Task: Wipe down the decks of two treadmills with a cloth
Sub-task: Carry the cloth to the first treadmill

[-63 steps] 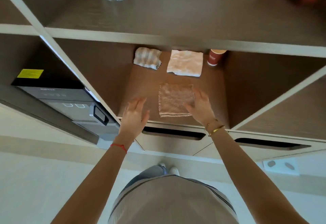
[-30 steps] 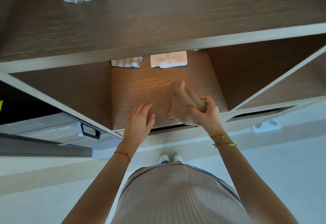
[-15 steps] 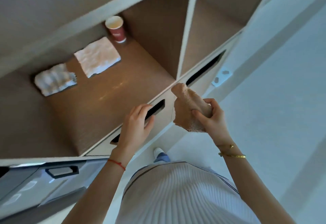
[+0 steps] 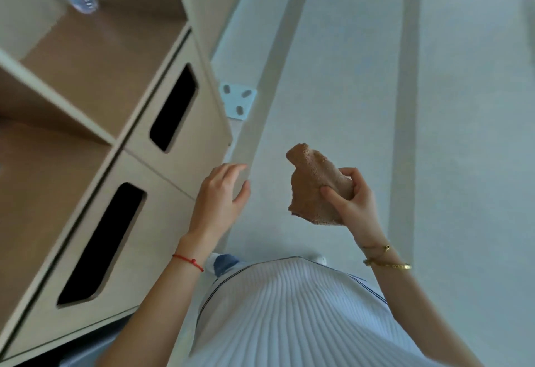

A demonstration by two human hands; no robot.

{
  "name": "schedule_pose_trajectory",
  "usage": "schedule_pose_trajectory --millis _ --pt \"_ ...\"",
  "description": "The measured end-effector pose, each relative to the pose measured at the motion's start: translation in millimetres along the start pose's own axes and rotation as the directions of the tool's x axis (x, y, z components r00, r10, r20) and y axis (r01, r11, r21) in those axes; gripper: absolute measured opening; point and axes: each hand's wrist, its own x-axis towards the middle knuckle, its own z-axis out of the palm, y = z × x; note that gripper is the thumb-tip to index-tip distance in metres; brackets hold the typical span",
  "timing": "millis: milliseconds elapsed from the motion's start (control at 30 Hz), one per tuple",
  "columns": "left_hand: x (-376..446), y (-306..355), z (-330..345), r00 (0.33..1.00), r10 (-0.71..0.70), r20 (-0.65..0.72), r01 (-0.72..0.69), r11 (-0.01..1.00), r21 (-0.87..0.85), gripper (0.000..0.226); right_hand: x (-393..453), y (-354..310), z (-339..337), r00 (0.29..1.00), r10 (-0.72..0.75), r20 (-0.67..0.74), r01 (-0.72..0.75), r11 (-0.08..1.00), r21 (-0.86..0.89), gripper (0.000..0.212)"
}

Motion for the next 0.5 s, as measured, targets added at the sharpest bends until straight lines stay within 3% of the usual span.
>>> schedule_pose_trajectory --millis 267,500 --pt "46 141 109 0.971 0.205 0.127 -0.196 0.977 -0.080 0.030 -24 48 -170 0.948 0.069 -0.309 -0.064 0.998 0.028 0.027" --pt "90 237 182 0.885 0.388 0.258 -0.372 0.922 -0.108 0.029 -26 74 -263 0.846 0.144 -0.513 -0.098 0.988 0.116 0.025"
